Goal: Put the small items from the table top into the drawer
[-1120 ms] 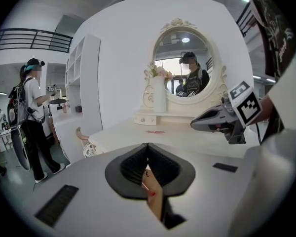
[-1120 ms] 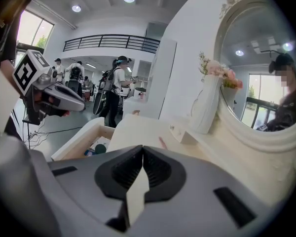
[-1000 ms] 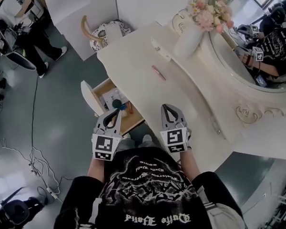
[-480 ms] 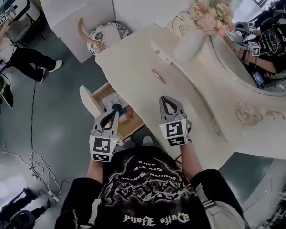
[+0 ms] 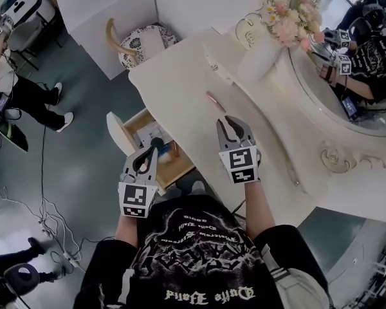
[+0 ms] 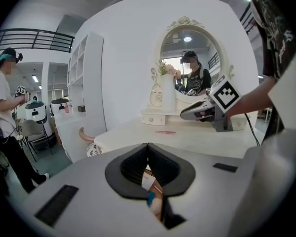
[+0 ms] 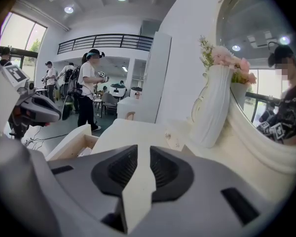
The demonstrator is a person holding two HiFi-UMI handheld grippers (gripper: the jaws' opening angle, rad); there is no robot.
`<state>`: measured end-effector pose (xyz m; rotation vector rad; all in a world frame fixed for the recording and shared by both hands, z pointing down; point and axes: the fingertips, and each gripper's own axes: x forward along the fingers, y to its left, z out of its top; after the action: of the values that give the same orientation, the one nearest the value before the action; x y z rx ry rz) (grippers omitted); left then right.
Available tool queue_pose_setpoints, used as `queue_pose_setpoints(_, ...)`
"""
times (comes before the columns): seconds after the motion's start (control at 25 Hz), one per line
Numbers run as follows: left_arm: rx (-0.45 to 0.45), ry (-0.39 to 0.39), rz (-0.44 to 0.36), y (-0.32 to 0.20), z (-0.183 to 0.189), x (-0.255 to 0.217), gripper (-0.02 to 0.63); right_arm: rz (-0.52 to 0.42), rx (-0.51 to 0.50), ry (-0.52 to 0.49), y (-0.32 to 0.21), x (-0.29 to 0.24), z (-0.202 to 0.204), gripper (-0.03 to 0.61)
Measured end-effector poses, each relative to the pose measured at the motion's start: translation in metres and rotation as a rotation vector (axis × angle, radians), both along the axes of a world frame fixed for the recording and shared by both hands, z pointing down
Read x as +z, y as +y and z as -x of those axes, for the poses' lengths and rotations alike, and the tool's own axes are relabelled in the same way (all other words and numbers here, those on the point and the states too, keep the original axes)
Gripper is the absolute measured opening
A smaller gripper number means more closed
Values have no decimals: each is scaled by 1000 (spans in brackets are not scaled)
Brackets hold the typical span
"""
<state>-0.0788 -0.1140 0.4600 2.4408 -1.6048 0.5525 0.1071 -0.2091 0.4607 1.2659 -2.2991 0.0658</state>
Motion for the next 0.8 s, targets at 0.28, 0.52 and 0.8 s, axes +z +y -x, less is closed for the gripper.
queue_pose_setpoints(0.28, 8, -9, 8, -4, 1, 2, 15, 34, 5, 13, -15, 6, -2, 112)
queue_pose_setpoints(0.52, 10, -11, 31, -7, 7, 8, 15, 69, 9, 23, -29, 16, 1, 144)
queue_pose_setpoints(0.8, 9, -1, 56, -9, 9, 16, 15, 118, 10, 46, -48, 36, -2, 143)
